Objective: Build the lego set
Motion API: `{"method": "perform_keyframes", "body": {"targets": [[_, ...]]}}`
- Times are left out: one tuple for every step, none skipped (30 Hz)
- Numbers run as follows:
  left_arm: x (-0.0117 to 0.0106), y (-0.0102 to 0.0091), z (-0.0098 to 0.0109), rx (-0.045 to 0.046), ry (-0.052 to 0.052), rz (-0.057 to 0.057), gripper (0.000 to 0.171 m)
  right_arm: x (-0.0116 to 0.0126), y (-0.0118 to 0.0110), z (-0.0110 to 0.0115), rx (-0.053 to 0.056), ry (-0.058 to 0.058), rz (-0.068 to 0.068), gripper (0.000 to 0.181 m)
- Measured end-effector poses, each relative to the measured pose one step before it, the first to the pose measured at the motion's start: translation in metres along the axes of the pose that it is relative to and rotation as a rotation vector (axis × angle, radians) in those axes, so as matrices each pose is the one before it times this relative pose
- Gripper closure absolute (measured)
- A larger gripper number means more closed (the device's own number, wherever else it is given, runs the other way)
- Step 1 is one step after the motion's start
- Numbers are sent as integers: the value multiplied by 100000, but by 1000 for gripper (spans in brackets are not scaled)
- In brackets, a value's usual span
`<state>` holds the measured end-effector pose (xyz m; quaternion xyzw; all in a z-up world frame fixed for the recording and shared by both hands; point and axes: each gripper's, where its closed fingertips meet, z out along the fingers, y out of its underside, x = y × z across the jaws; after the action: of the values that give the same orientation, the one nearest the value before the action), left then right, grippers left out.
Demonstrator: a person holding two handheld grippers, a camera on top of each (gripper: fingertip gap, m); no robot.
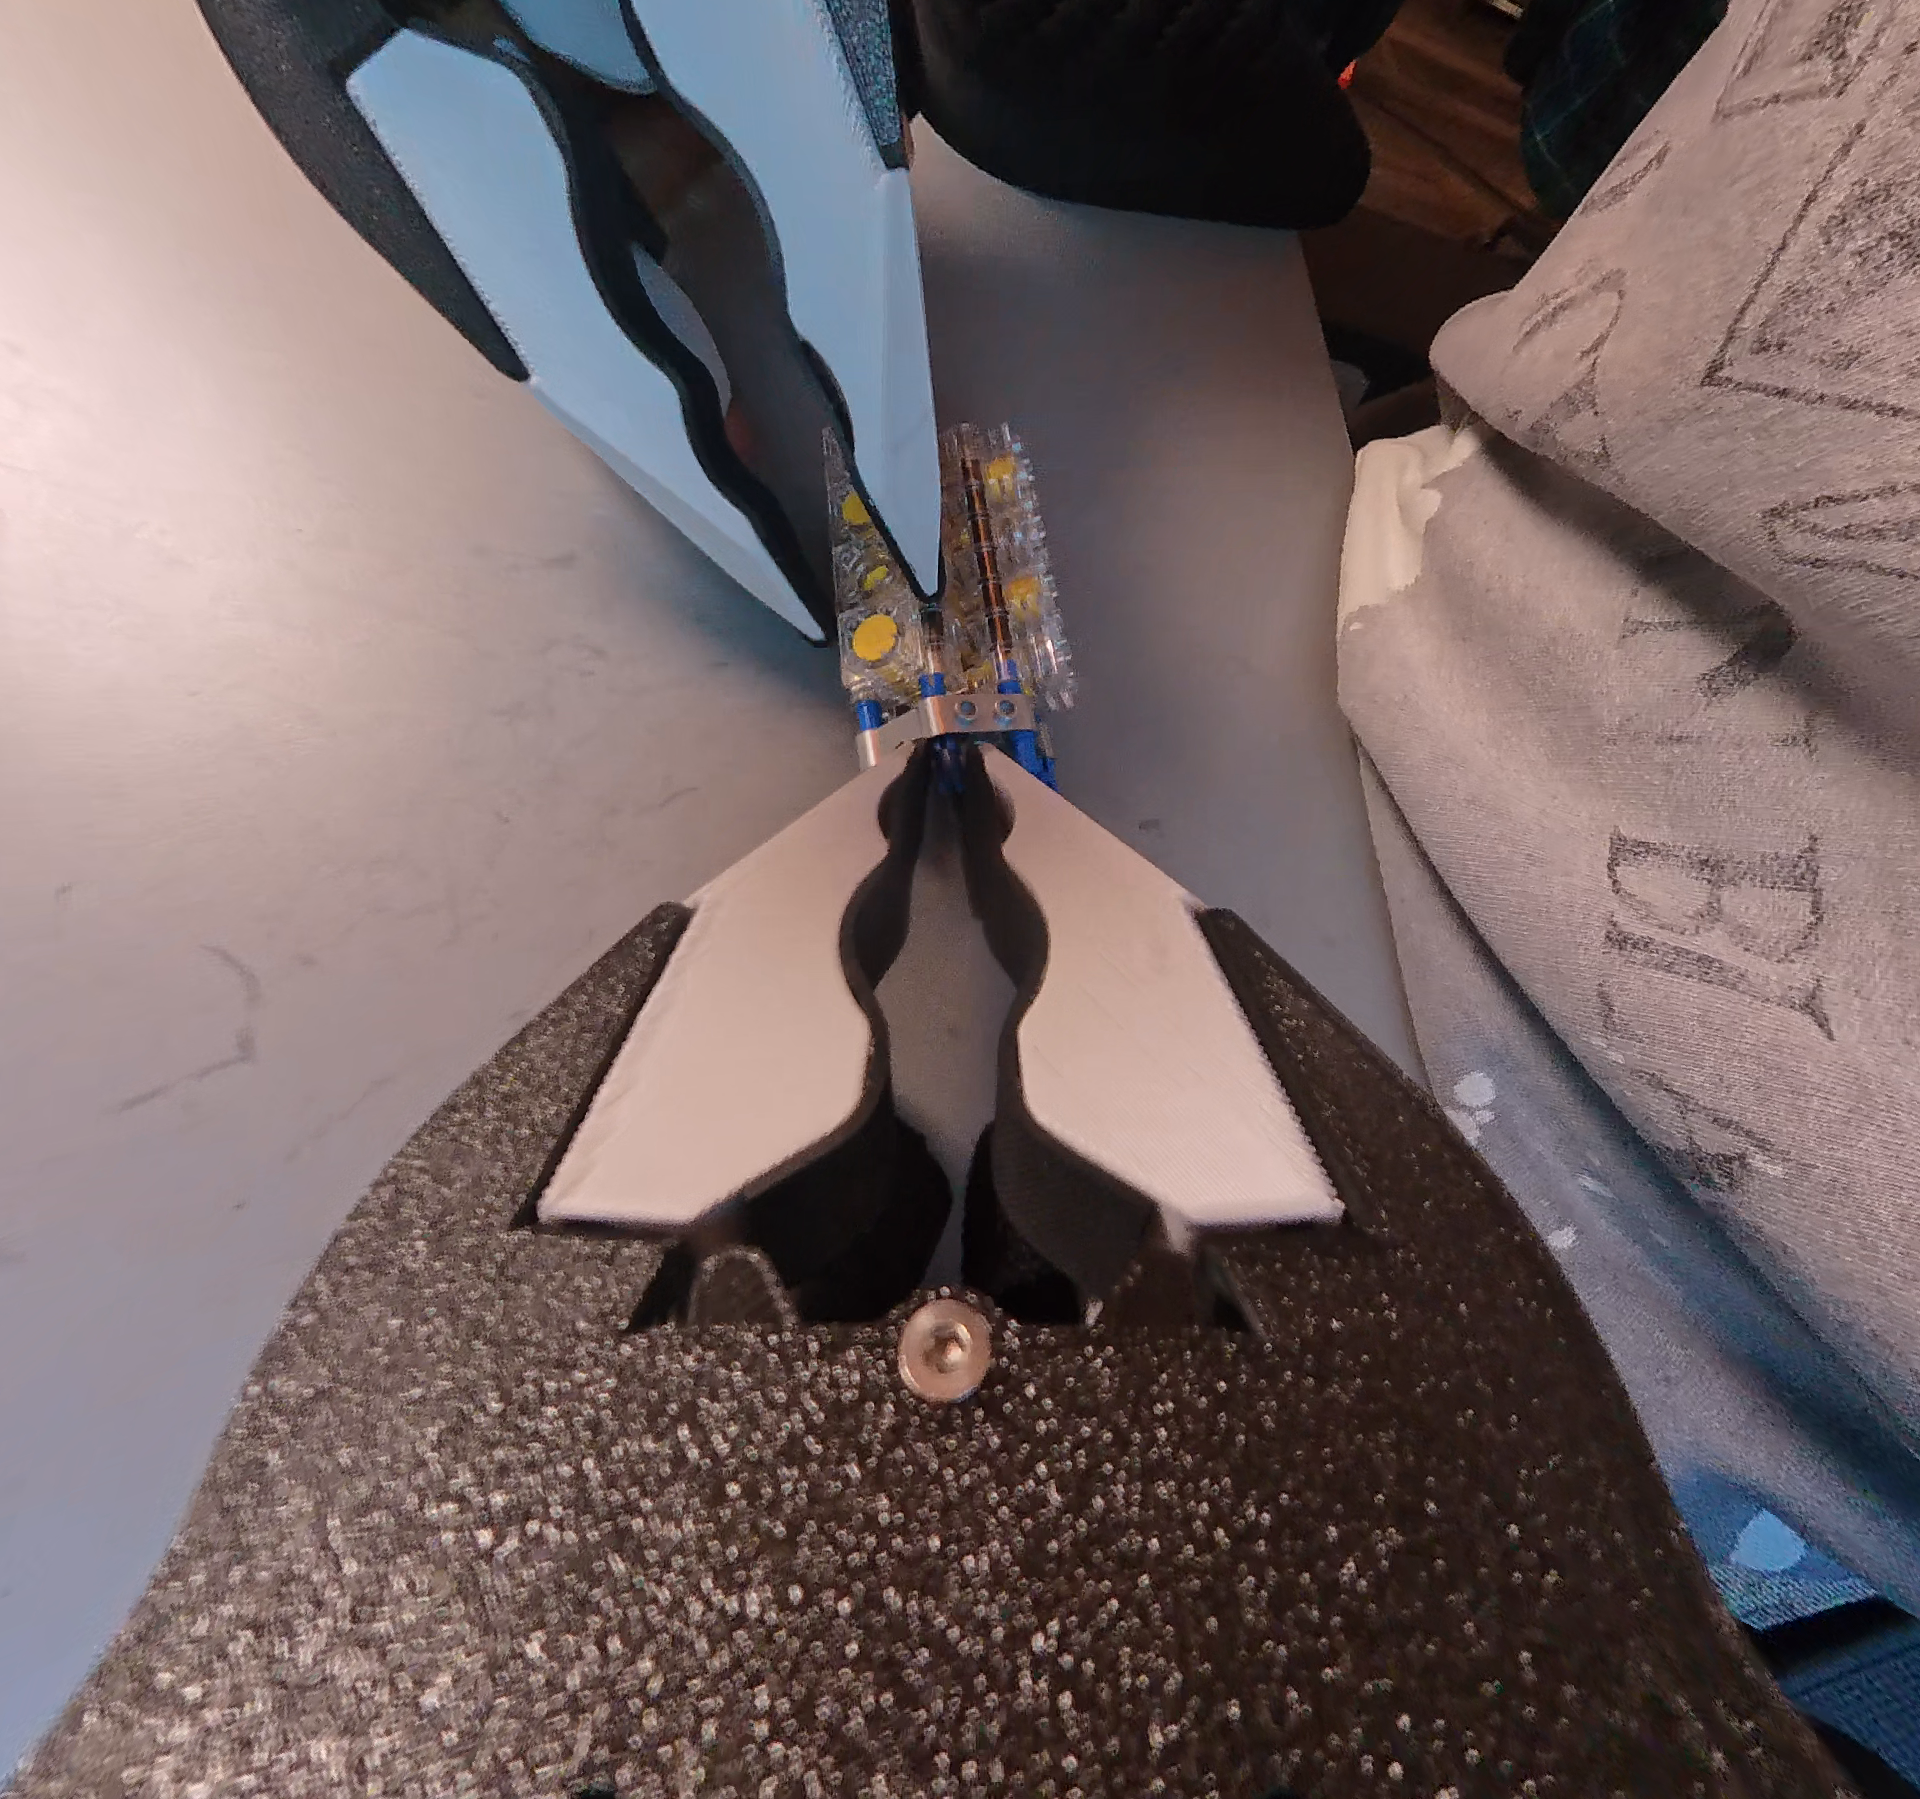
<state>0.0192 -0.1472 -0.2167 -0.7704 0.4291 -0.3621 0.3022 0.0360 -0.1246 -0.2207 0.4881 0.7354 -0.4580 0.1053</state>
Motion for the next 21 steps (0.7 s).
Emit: {"method": "perform_keyframes", "body": {"targets": [[-83,-4,-66,178,-672,-26,166,224,-39,-128,-191,2932,-506,163],[-65,5,-43,-32,-818,168,166,-54,-25,-135,-172,1872,-730,160],[-80,4,-52,-21,-1055,191,166,-227,-119,-111,380,1488,-388,157],[-67,-61,-85,259,-1017,107,166,-176,-156,-84,502,2207,-43,154],[-27,-106,-127,634,-751,-52,166,-104,-30,-32,-316,2583,247,154],[34,-152,-163,876,-194,-239,163,-26,95,38,-824,2620,167,154],[95,-135,-142,702,263,-549,159,128,174,109,-1227,2702,508,154],[150,-50,-68,229,666,-792,154,157,139,170,-1024,1474,1293,154],[166,-31,57,-24,692,-702,152,140,133,215,-1017,80,2458,154],[180,32,158,-485,386,-89,152,-53,64,238,-484,-1992,2435,154],[-24,196,224,-1600,-1190,535,152,-264,46,226,-396,-3489,2484,156],[-58,274,213,-2144,-1655,1459,152,-136,44,210,-502,-2203,780,159],[152,65,99,-810,-388,1022,155,-262,96,168,-932,-2085,-1228,159],[178,4,31,-231,-142,303,155,-243,116,114,-1032,-1349,-1939,159],[78,7,13,49,-617,-291,156,-91,5,45,-274,-153,-1514,160],[-5,3,-28,554,-850,-964,155,-19,-15,-13,132,582,-1445,160],[-56,-34,-84,1078,-857,-1699,152,-6,-33,-90,474,1554,-2331,160],[-76,-89,-173,1549,-524,-2367,147,-78,-144,-184,1316,2069,-3077,160],[-90,-80,-265,1623,-116,-3063,143,-160,-264,-276,1880,1988,-2617,160],[-145,-33,-275,1433,191,-3568,140,-119,-377,-368,2434,3090,-3651,160],[-139,-107,-254,1939,855,-4066,136,-65,-525,-425,3232,4192,-4462,160]]}}
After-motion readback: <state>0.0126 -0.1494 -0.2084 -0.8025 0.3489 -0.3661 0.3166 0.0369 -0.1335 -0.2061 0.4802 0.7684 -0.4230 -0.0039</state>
